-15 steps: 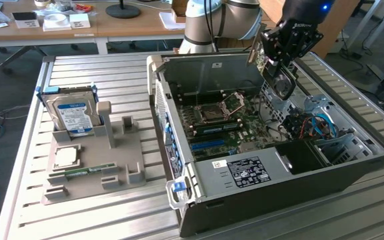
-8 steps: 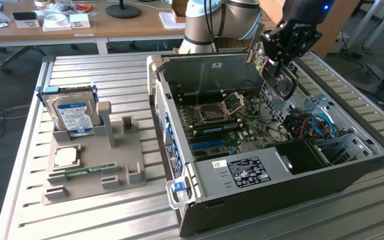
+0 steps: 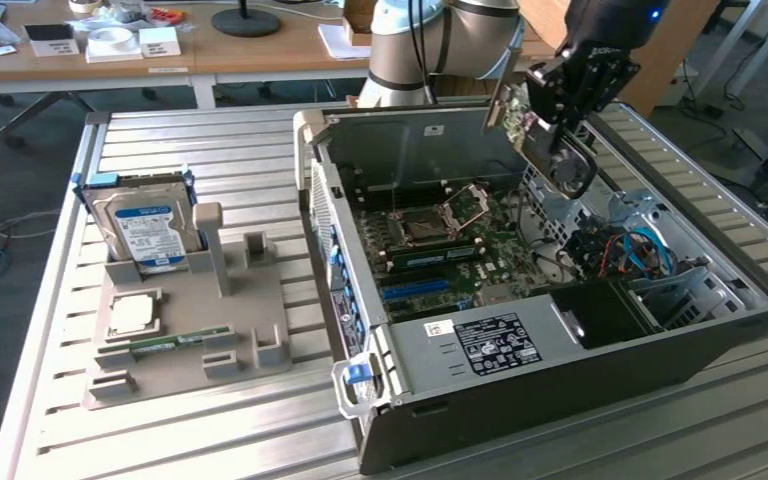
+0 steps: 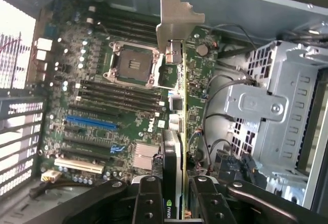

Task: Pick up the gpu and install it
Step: 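Insert the gpu into the slot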

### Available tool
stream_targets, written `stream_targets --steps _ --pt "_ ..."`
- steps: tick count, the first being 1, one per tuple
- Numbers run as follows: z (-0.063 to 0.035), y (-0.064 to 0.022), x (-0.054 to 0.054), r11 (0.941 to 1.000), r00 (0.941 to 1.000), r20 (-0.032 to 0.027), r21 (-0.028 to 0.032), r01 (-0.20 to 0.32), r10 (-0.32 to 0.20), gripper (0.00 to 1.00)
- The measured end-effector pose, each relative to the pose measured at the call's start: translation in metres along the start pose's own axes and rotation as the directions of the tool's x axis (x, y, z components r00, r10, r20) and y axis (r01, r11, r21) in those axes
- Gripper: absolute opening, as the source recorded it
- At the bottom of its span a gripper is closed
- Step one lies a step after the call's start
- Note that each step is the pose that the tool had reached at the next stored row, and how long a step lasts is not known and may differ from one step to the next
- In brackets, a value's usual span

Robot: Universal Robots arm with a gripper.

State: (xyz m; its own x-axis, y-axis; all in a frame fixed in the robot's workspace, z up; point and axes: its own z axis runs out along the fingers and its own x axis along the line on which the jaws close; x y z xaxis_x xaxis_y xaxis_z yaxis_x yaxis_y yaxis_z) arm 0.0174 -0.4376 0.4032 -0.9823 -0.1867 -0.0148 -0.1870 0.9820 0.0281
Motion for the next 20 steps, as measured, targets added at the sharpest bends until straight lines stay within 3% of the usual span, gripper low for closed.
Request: stream_targets --steps 5,10,14,20 --pt "0.0 0.0 0.0 0.9972 0.9972 -0.002 -0.0013 0.075 -0.075 0.27" --pt "0.0 0.0 0.0 0.9867 0.9867 -0.0044 -0.0027 0.162 -0.162 0.27" --pt "0.0 0.0 0.0 0.9732 0.9732 -0.0061 -0.0041 0.23 -0.23 0.27" --pt "0.0001 0.0 0.0 0.9427 0.9426 -0.0086 -0.0065 0.334 -0.334 0.27"
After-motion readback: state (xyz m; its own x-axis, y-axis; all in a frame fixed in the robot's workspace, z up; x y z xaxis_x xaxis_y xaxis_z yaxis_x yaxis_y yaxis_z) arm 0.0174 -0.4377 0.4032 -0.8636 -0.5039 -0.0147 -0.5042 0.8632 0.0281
